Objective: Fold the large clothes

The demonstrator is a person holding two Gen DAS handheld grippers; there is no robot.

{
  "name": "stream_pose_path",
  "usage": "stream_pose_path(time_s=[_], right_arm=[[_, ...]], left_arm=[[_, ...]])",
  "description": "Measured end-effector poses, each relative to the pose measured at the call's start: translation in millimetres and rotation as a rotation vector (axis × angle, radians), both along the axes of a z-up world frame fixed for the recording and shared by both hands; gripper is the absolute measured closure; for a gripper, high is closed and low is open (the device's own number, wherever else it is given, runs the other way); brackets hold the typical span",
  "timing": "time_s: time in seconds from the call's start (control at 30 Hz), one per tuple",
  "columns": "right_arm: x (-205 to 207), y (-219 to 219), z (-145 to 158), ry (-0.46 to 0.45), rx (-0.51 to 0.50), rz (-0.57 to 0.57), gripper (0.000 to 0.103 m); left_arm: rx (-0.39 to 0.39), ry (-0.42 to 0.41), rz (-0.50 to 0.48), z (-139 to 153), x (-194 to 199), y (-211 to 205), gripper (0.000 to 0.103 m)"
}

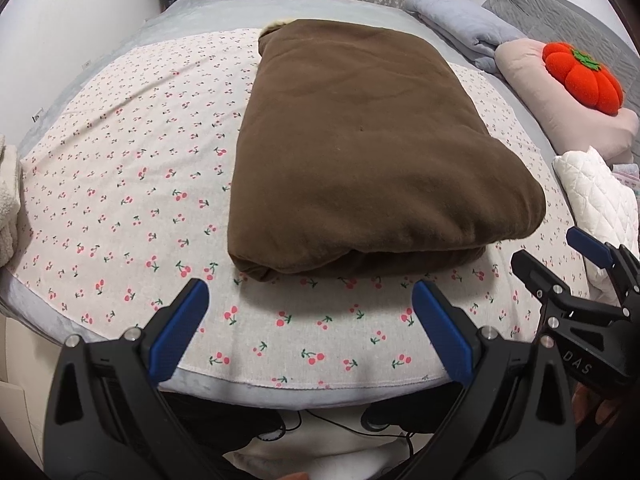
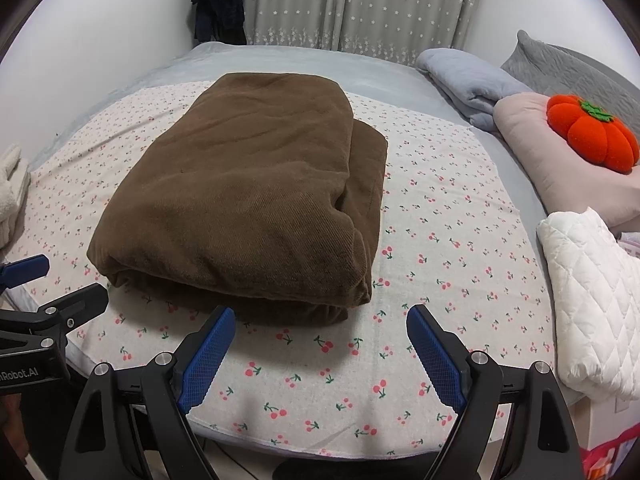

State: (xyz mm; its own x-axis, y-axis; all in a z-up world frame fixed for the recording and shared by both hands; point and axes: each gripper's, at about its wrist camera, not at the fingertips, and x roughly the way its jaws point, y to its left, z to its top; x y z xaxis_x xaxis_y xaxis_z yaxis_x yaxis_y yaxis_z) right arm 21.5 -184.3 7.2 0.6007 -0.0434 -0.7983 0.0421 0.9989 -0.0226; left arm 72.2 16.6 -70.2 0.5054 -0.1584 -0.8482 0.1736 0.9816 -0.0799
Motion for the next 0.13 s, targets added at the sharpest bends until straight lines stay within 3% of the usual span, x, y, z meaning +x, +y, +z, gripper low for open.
stream_pose_path(time_s=[0.13], right_arm=[[5.6, 0.7, 1.6, -0.013, 0.000, 0.007, 0.014]], left_arm=[[-0.022, -0.006, 0.026, 4.2, 10.9, 10.8, 0.002]])
